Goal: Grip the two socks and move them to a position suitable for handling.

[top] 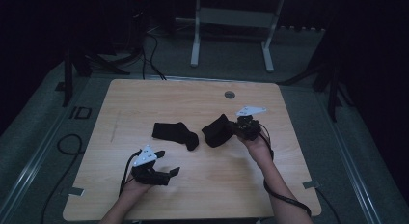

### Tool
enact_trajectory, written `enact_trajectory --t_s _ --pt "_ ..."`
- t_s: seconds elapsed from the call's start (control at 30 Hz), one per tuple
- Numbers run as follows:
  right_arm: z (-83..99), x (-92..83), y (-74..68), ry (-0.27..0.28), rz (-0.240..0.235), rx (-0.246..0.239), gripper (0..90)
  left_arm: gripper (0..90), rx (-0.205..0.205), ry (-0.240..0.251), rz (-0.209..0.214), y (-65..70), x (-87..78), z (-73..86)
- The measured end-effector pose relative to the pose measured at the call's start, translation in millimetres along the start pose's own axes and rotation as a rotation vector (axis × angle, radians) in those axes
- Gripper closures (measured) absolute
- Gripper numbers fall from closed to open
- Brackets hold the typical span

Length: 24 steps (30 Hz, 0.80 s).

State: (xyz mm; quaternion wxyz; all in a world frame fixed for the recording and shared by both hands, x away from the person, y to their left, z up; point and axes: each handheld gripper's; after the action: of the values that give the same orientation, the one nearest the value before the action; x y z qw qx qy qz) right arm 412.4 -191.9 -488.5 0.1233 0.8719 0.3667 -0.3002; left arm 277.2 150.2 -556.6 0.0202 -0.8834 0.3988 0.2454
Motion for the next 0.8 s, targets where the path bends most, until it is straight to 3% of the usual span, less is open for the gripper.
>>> enact_trajectory --t_s 0.57,0.8 --pt "-29.7 -42.9 -29.7 0.109 -0.034 -0.083 87.7 11.1 -0.018 0.034 0.015 5.0 11.0 -21.6" --pt "-30.0 -46.1 -40.6 0.116 -0.043 -0.114 87.7 12.7 -0.038 0.075 0.052 7.6 10.4 -38.6"
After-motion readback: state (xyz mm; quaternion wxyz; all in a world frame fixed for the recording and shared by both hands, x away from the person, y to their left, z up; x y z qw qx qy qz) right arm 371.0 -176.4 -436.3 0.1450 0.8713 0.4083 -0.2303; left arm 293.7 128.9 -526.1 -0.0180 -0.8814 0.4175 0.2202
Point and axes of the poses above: each handheld gripper's, and its own axes: x roughly forward along the jaws, z roughly out of its underside, y roughly to its right
